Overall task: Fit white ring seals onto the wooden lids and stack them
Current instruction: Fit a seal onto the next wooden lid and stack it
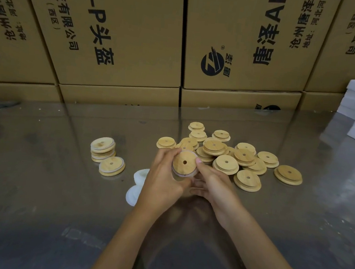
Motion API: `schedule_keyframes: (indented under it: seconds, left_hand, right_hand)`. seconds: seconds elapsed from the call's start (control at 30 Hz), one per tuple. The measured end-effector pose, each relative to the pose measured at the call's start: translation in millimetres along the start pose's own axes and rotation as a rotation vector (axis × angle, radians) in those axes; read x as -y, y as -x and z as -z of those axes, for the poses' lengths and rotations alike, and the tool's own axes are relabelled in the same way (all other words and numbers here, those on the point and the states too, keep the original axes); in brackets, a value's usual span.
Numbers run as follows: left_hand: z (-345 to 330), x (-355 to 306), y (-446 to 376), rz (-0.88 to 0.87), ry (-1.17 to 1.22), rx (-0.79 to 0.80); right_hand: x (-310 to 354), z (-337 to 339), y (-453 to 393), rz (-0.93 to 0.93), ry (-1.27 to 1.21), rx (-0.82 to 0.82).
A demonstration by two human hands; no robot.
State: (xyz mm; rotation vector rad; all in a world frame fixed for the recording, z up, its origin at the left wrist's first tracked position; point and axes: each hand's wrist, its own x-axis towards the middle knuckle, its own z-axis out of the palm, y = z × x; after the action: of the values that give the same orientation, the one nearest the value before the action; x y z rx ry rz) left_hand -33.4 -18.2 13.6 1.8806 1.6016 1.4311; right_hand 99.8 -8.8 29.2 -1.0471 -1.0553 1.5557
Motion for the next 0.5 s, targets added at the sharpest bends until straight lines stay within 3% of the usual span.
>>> schedule_keyframes:
  seconds: [0.13,0.27,0.4,0.5]
  left_hand:
    - [4.4,3.0,-6.2,0.002,-0.042,-0.088]
    - [20.6,12.6,-15.2,0.079,-0.078,-0.330]
    - [47.8,32.5,-19.5,0.309,-0.208,-0.517]
    - [63.7,50.4,-17.6,0.523,-0.367,-0.535]
  right_hand:
    - [0.1,-0.8,1.3,0.005,0.058,0.007]
    - [0.8,0.9,1.9,-0.011,0.084,0.002]
    - [1.3,2.7,1.9,-0.022,0.085,-0.003]
    - [1.1,2.5,1.1,-0.032,0.088,-0.014]
